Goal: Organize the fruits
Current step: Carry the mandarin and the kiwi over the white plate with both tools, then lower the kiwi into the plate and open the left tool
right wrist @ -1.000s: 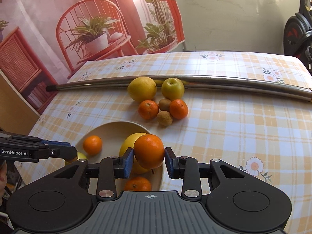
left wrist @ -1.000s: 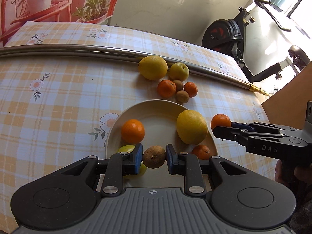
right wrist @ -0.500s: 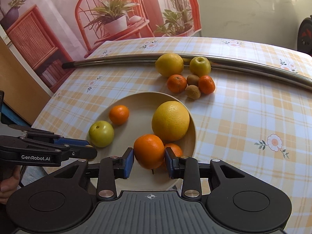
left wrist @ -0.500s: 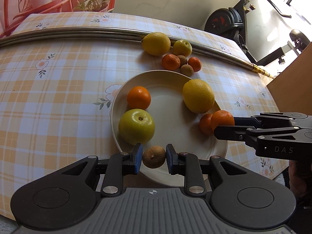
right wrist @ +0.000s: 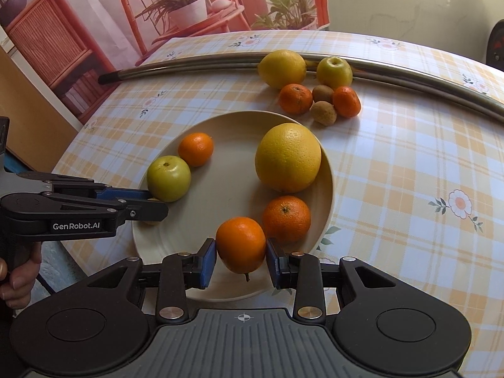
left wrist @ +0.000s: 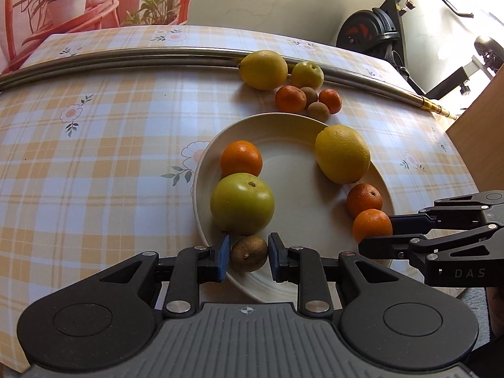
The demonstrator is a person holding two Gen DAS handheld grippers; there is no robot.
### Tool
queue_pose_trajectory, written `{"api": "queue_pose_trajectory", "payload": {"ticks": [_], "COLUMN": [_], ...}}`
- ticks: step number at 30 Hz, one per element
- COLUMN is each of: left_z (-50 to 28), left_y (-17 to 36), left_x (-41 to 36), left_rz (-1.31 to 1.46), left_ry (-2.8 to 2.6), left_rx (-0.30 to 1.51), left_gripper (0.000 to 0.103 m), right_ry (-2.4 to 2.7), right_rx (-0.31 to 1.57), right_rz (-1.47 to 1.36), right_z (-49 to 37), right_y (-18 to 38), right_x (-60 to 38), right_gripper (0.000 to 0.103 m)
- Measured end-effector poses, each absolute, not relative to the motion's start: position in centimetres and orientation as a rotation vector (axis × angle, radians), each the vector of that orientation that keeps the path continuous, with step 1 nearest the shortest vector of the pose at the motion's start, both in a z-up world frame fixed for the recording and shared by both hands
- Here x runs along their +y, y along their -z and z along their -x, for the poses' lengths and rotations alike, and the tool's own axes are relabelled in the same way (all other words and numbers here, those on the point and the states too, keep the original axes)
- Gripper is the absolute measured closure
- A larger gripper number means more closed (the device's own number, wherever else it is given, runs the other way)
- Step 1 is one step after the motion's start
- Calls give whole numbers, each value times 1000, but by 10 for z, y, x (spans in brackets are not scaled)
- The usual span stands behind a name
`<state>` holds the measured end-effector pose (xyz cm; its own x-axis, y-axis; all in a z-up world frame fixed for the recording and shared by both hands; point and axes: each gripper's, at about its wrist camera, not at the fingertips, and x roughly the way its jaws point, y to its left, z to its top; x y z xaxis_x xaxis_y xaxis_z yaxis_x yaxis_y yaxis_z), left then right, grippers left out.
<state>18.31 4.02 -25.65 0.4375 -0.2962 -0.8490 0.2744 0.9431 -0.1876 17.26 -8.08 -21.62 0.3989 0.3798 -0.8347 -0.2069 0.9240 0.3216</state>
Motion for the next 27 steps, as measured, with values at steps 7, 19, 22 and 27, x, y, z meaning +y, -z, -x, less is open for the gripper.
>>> {"api": "queue_pose_trajectory", "payload": {"ticks": [7, 19, 22, 27], "left_z": [-192, -193, -190, -186], "left_y": [258, 258, 257, 257], "left_x": [39, 34, 34, 38], "left_rz": [-13, -74, -81, -57], "left_ry": [339, 335, 339, 350], "left_rx": [1039, 986, 991, 1003], "left_gripper": [76, 76, 76, 75], "right_ry": [-350, -333, -331, -324], "right_rx": [1120, 1105, 1102, 1099], "right_rz": [-174, -136, -115, -102], "right_z": [-174, -177, -177, -176], "right_y": [224, 224, 225, 222], "right_x": [-83, -82, -80, -80], "right_gripper": [72, 72, 71, 71]}}
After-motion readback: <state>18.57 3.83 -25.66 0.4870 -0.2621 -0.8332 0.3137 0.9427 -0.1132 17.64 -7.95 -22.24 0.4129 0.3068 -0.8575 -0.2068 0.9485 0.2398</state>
